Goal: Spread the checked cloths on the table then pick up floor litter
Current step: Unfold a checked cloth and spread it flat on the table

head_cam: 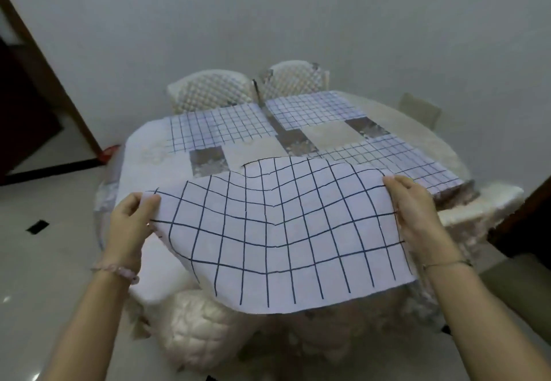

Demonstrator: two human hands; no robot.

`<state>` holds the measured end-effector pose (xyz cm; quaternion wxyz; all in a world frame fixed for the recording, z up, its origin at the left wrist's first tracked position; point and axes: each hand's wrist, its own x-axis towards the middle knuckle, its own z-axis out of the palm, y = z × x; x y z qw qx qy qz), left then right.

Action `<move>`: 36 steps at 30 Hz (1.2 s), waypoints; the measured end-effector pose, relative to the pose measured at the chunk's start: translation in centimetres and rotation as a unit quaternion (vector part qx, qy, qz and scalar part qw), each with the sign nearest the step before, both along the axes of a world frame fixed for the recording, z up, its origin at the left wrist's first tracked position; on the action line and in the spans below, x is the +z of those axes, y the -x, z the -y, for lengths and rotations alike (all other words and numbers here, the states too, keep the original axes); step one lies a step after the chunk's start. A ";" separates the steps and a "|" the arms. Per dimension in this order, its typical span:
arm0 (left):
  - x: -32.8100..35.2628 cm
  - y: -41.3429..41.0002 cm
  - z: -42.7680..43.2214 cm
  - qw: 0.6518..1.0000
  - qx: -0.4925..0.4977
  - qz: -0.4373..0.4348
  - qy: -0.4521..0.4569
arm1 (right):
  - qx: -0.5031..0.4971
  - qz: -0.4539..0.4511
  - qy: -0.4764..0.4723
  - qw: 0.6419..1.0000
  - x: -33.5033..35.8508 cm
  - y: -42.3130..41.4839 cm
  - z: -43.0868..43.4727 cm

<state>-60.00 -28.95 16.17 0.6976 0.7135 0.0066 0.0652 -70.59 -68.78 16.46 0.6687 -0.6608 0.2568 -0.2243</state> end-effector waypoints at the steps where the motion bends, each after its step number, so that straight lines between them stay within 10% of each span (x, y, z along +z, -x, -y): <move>1: -0.7 -0.9 -0.8 1.000 0.016 -0.010 -0.008 | 0.016 -0.013 0.000 1.000 -0.7 -1.6 -0.1; 15: -12.2 -11.4 -6.2 0.970 0.092 -0.176 -0.139 | 0.092 -0.198 0.054 0.974 -10.3 -20.8 -2.1; 36: -17.5 -13.0 -3.9 0.865 0.154 -0.305 -0.367 | 0.095 -0.345 0.206 0.911 -15.3 -24.1 -0.6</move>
